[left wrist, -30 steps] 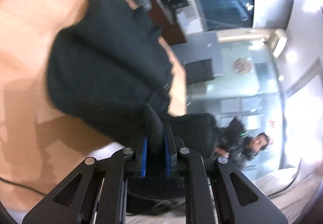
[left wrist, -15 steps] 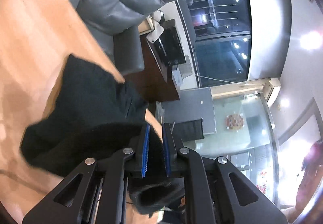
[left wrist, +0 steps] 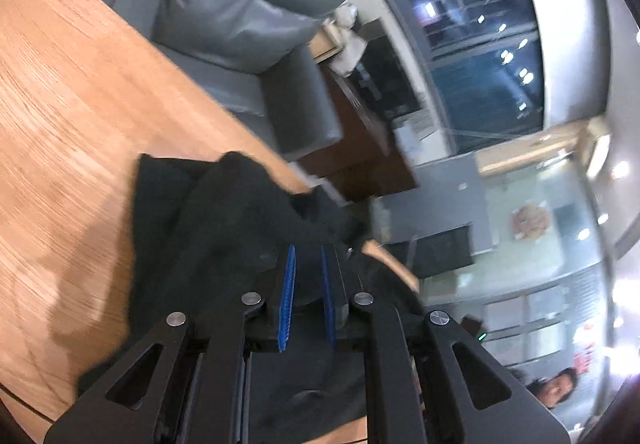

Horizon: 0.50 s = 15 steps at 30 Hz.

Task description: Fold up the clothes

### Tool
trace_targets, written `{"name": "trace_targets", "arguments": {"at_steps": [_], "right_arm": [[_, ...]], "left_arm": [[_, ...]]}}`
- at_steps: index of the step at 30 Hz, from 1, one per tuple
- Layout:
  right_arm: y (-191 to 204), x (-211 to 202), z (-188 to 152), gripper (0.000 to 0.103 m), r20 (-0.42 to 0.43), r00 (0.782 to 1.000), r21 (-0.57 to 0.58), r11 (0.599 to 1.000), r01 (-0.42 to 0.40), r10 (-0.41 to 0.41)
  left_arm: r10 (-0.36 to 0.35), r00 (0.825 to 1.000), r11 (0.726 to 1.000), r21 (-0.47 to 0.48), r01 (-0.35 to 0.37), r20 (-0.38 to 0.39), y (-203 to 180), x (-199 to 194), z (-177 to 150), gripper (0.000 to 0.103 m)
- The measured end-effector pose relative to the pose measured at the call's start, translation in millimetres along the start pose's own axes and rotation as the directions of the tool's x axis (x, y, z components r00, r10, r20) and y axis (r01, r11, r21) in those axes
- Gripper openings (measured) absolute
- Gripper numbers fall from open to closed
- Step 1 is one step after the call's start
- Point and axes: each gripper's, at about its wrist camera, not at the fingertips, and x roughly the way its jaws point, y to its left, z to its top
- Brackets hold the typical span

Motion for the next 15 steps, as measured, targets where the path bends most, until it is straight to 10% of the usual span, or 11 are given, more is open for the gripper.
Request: {"name": "trace_targets", "arguments": {"at_steps": [7,13,15], "right_arm": [[5.9,1.8,8.7,0.048,0.009,1.0,-0.042,0.999,-0.022,0.022],[-15.7,-19.1,24.1,0.102,0.114,0.989,0.069,0.992,-0.103,0.095],[-24.8,-32.1,27.9,0.103,0.2,0.975,0.116,0.985,-0.126,0.101]], "left_arm": [[0.122,0.99,0.962,0.255,-0.099,-0.077,-22.4,48.6,0.3,0.033],[0.321,0.943,0.885,0.382,-0.266,-0.088,-11.6,101.2,11.1,0.033],[0.357,0.931,0.856,0.424,-0.295,-0.071,-12.0,110.2,8.2,0.033]]}}
